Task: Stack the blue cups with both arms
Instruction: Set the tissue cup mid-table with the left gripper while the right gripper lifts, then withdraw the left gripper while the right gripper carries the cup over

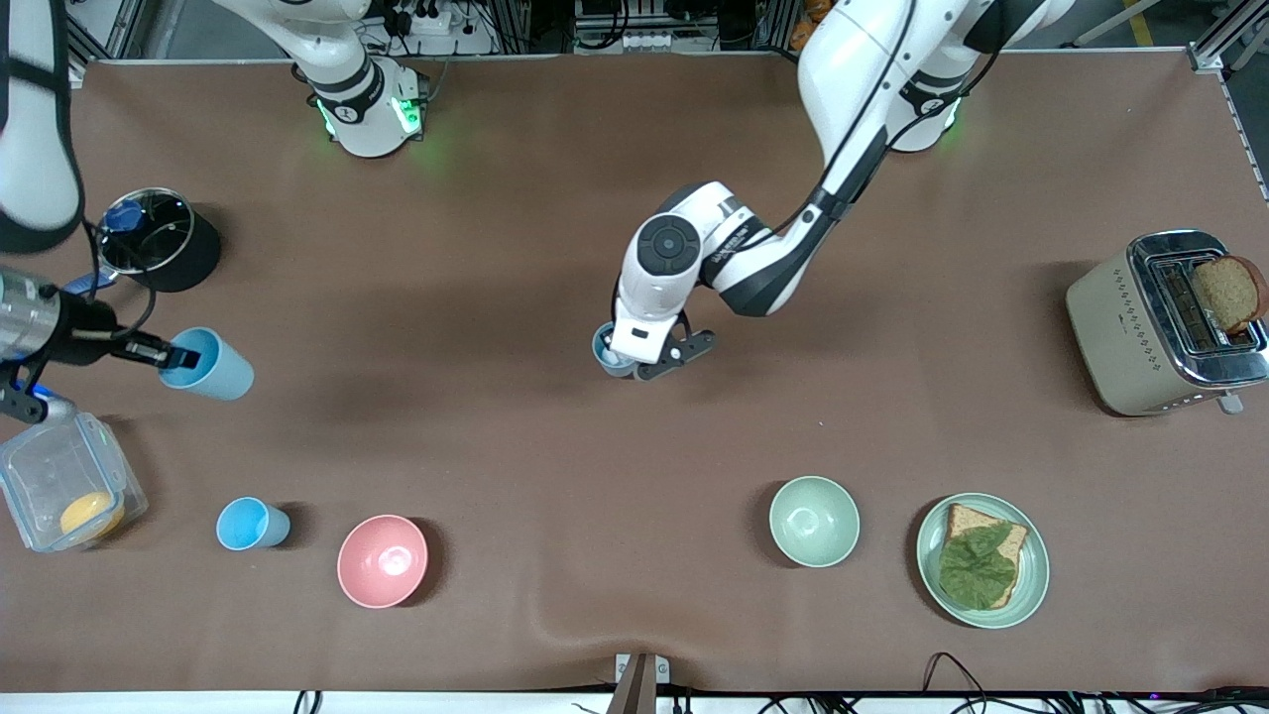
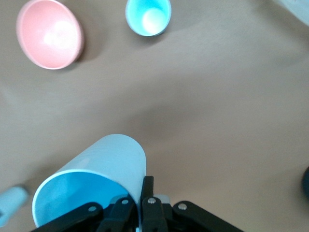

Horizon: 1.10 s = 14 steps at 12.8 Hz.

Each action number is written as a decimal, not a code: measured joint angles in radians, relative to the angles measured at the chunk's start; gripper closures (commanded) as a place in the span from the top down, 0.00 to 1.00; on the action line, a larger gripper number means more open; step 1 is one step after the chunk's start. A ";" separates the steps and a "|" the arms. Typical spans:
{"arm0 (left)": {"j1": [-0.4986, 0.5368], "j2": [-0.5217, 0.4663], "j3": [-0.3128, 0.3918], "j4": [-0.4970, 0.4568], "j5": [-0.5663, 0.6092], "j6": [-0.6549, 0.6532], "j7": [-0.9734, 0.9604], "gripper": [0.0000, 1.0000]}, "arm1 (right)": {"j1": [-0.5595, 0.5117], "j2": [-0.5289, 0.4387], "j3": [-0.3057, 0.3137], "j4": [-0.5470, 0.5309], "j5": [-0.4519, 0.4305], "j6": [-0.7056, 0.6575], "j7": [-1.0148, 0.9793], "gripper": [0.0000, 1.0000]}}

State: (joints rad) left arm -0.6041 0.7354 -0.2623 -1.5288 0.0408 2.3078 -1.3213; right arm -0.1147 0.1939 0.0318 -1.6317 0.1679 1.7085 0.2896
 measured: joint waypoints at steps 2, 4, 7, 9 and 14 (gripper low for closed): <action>-0.003 0.026 0.002 0.003 0.000 0.043 0.000 0.00 | 0.095 -0.016 0.004 0.058 0.004 -0.103 0.195 0.00; -0.007 0.036 0.002 0.007 0.000 0.056 -0.004 0.36 | 0.174 -0.014 0.006 0.073 0.005 -0.126 0.327 0.00; -0.013 0.039 0.003 0.010 0.001 0.061 -0.010 1.00 | 0.248 0.011 0.006 0.072 0.025 -0.106 0.458 0.00; -0.009 0.032 0.009 0.023 0.004 0.064 -0.013 1.00 | 0.313 0.034 0.006 0.069 0.027 -0.072 0.560 0.00; 0.051 -0.171 0.019 0.065 0.015 -0.128 -0.021 1.00 | 0.381 0.077 0.042 0.040 0.027 0.018 0.746 0.00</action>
State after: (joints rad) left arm -0.5526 0.5643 -0.2430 -1.4642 0.0553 2.1801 -1.3428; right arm 0.2665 0.2714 0.0739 -1.5914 0.1947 1.7269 1.0359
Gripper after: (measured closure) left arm 0.062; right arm 0.965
